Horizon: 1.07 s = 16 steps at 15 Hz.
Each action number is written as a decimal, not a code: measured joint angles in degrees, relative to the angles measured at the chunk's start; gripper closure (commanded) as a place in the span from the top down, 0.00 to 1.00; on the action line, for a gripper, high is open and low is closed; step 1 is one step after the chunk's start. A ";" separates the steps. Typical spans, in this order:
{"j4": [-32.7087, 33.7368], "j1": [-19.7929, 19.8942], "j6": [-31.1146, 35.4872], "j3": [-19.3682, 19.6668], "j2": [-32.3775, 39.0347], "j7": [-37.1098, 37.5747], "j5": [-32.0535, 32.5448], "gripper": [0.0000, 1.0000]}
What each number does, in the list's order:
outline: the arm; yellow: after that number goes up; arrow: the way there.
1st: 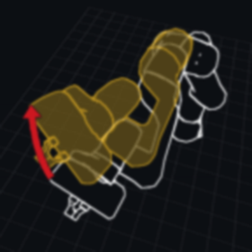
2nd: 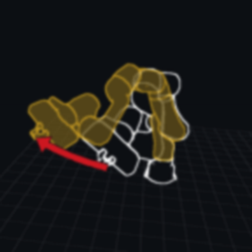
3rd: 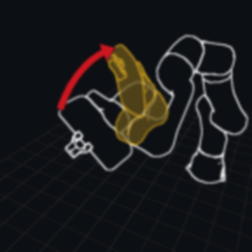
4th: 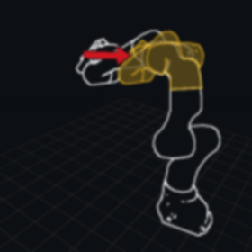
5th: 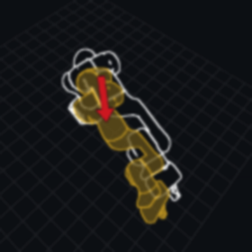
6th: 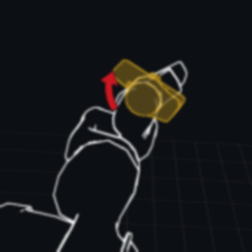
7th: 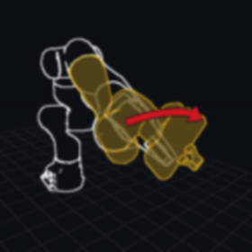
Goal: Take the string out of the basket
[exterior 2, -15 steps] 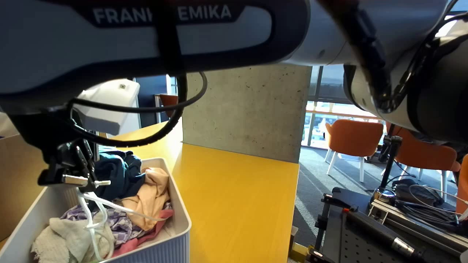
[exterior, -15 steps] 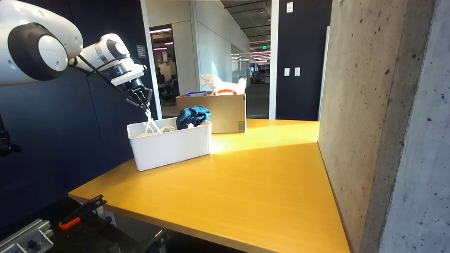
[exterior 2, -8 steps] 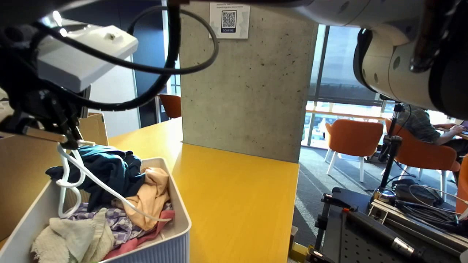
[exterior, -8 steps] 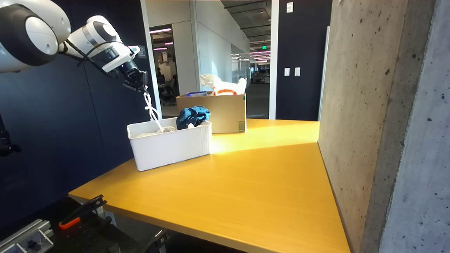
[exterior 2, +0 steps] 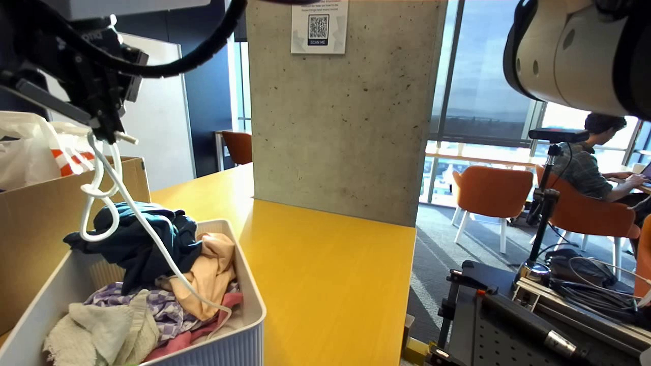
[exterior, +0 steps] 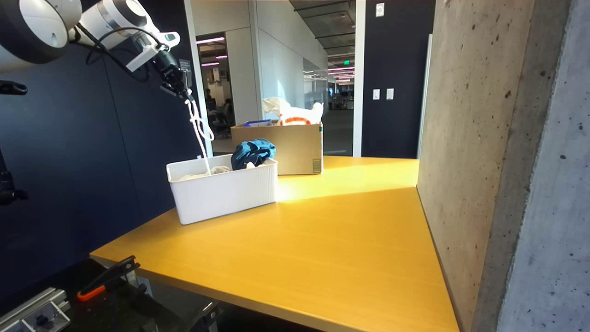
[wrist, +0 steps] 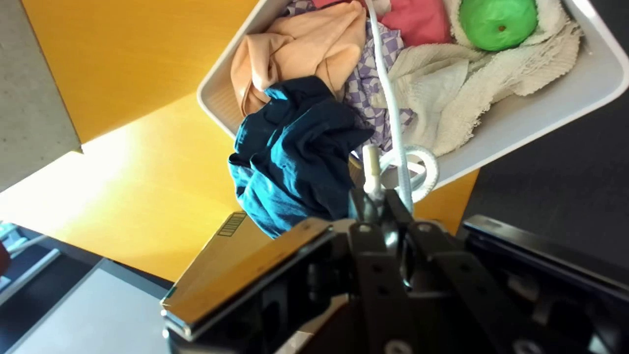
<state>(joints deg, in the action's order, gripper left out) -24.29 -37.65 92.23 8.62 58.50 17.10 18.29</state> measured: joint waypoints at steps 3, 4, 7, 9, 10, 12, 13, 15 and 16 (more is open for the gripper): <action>0.04 1.02 -1.84 -0.18 -1.70 5.21 -1.34 0.02; 0.10 1.49 -2.50 -0.40 -2.18 6.93 -2.34 0.02; 0.18 3.22 -4.68 -1.28 -3.61 12.85 -5.67 0.02; 0.21 4.45 -5.46 -1.77 -4.47 17.24 -7.40 0.02; 0.24 5.04 -5.60 -1.99 -4.82 19.45 -8.09 0.02; 0.27 6.33 -5.68 -2.66 -5.45 23.74 -9.47 0.02; 0.27 7.13 -5.68 -3.24 -5.74 25.66 -10.25 0.02; 0.27 8.94 -5.83 -4.44 -6.11 29.34 -11.99 0.02; 0.27 9.87 -5.88 -4.89 -6.16 31.33 -12.72 0.02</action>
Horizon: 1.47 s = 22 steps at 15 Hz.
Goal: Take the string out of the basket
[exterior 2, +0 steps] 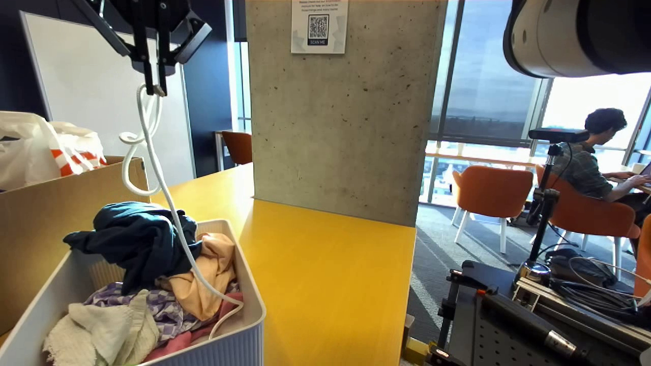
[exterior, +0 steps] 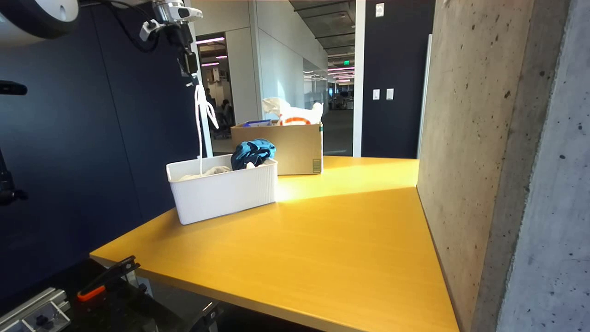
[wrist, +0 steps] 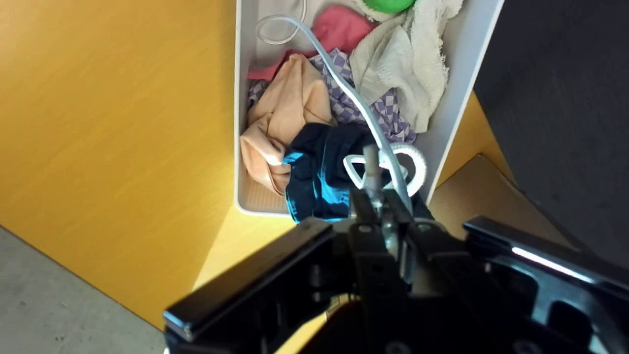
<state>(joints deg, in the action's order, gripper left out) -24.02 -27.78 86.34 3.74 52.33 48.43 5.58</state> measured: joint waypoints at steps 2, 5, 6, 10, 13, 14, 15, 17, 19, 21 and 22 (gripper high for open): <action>-0.03 1.85 0.00 -0.65 0.00 4.07 -1.27 0.02; -0.51 4.81 0.00 -1.65 0.03 9.73 -3.49 0.02; -0.74 5.85 0.00 -2.04 0.09 11.34 -4.38 0.02; -2.20 10.17 0.27 -3.39 0.28 17.03 -7.76 0.02; -2.19 13.17 0.27 -4.01 1.32 19.90 -9.78 0.02; -2.16 14.20 0.30 -4.26 1.83 20.26 -10.37 0.02; -2.15 15.17 0.48 -4.46 2.40 20.37 -10.93 0.02; -2.15 17.19 1.55 -4.94 3.75 20.41 -12.26 0.02; -2.15 19.28 3.73 -5.61 5.48 20.41 -13.91 0.02; -2.16 21.38 6.24 -6.53 7.53 20.41 -15.76 0.02; -2.19 22.38 7.40 -7.00 8.64 20.41 -16.67 0.02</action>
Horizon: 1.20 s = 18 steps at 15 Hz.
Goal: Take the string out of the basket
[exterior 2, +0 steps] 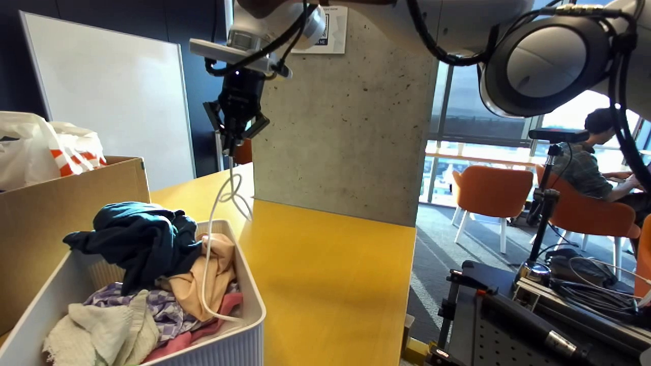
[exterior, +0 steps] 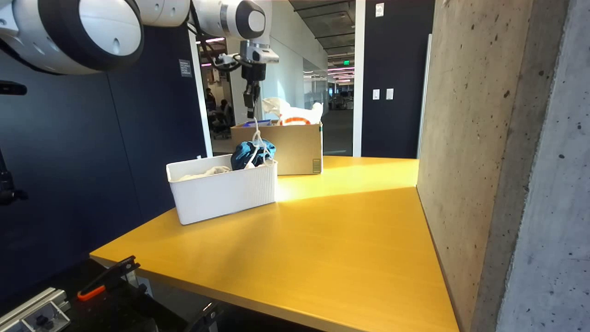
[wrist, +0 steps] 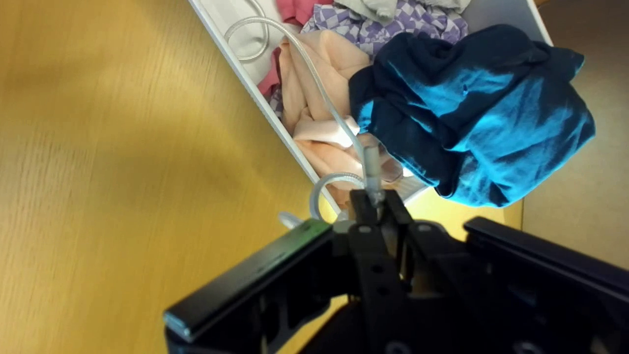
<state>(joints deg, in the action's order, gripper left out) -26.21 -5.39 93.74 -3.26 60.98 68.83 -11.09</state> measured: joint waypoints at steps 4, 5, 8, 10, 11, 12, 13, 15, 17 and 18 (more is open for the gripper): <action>-0.07 3.70 2.12 -1.96 4.88 -0.09 -3.10 0.02; -0.08 4.50 2.45 -2.20 6.17 -0.11 -3.59 0.02; -0.11 6.56 2.75 -2.53 9.86 -0.12 -4.30 0.02; -0.20 7.90 2.60 -2.54 12.24 0.37 -4.37 0.02; -0.24 8.59 2.38 -2.53 13.42 1.06 -4.37 0.02; -0.24 9.30 2.11 -2.50 14.60 1.75 -4.37 0.02; -0.23 10.03 2.12 -2.47 15.83 2.32 -4.37 0.02; -0.08 11.45 3.32 -2.10 18.33 3.45 -4.34 0.02; -0.03 12.86 7.19 -1.43 20.73 3.93 -4.29 0.02; 0.00 13.59 9.43 -1.08 21.88 3.97 -4.21 0.02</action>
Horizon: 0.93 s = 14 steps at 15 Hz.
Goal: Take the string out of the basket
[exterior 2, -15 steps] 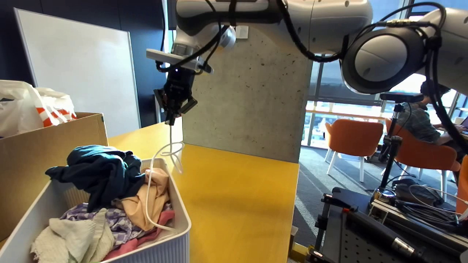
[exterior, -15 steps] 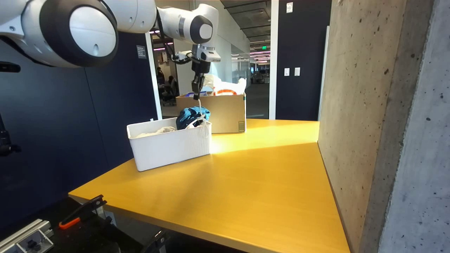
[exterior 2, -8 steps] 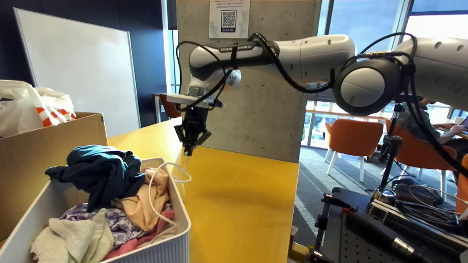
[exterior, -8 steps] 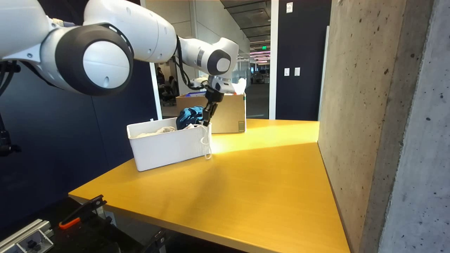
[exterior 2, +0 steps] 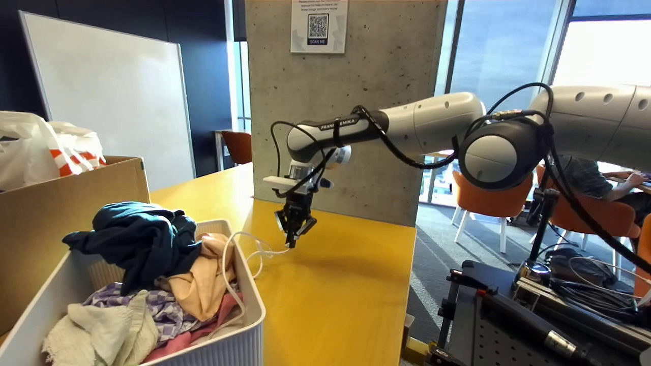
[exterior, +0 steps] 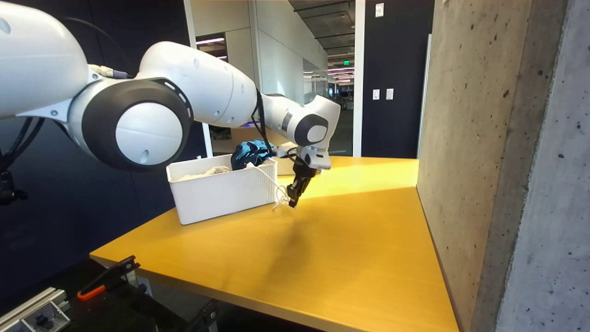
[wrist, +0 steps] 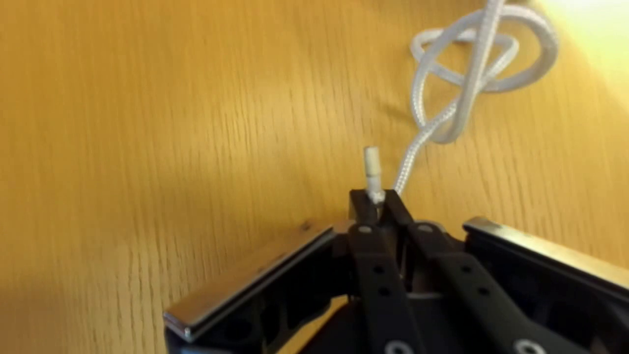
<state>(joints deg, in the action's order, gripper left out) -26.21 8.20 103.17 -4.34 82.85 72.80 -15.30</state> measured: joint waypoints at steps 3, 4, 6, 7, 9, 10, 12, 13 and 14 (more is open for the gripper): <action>-0.60 2.26 6.66 1.51 2.82 -0.01 0.21 0.02; -1.94 3.00 9.06 2.14 2.93 -0.10 0.19 0.02; -3.31 4.28 10.80 2.16 2.33 -0.13 -0.31 0.02; -3.71 4.73 11.38 2.16 2.14 -0.13 -0.31 0.02; -4.07 5.56 11.91 2.16 1.98 -0.20 -0.31 0.02; -4.21 5.96 12.09 2.16 1.91 -0.37 -0.33 0.23; -4.70 6.69 12.78 2.16 1.69 -0.84 -0.34 0.42; -4.99 7.01 13.21 2.15 1.54 -1.65 -0.35 0.48; -5.19 7.31 13.84 2.13 1.47 -2.78 -0.37 0.56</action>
<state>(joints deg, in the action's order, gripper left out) -31.40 15.51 117.01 -2.22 84.32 70.02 -15.67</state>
